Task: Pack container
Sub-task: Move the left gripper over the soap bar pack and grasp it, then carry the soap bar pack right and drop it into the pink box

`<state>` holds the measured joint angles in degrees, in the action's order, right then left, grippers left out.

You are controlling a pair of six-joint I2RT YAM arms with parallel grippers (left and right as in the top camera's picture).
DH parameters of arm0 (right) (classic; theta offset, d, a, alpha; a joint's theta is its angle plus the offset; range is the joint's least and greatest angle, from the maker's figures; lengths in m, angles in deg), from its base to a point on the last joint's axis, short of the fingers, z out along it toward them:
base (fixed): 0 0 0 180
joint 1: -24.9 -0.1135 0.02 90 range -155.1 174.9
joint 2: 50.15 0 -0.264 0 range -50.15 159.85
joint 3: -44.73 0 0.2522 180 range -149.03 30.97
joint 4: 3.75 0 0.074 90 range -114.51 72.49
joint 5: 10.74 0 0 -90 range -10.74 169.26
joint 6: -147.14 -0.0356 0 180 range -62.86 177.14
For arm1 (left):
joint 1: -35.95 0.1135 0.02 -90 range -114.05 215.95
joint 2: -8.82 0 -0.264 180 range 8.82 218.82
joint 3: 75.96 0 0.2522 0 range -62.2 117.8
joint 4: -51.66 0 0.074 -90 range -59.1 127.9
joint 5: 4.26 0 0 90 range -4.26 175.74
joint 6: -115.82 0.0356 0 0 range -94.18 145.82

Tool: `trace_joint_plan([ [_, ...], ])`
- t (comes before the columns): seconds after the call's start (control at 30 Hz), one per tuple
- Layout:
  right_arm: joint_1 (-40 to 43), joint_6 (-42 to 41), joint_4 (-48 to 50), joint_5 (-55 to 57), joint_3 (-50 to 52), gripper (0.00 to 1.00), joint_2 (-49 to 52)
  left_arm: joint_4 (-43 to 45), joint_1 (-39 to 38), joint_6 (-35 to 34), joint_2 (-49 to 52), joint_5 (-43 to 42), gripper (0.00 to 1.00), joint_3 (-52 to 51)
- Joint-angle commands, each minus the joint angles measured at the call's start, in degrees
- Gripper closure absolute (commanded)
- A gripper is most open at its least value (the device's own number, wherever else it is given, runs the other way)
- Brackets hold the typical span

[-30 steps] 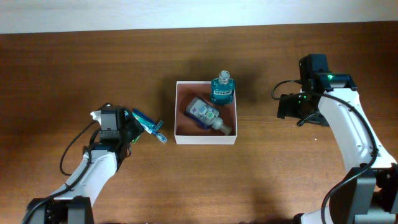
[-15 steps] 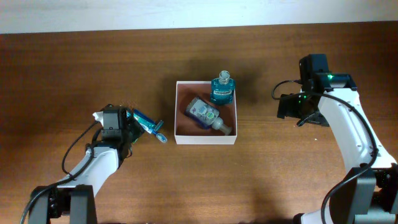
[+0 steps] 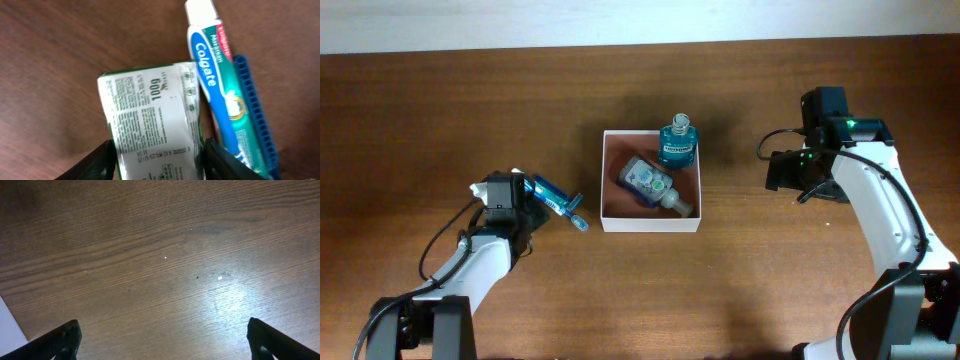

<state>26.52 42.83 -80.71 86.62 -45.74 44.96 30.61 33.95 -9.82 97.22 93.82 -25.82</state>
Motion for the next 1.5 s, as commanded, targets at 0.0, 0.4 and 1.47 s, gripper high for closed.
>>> trace_joint_plan([
  [0.0, 0.33, 0.35, -0.02, -0.31, -0.46, 0.01, 0.20, -2.29, 0.31, 0.09, 0.70, 3.37, 0.37, 0.15],
  [0.4, 0.33, 0.35, -0.02, -0.31, -0.46, 0.01, 0.20, -2.89, 0.46, 2.27, -0.07, 5.33, 0.73, 0.44],
  [1.47, 0.33, 0.35, -0.02, -0.31, -0.46, 0.01, 0.20, 1.33, -23.30, 6.16, -17.99, -17.05, 0.78, 9.75],
])
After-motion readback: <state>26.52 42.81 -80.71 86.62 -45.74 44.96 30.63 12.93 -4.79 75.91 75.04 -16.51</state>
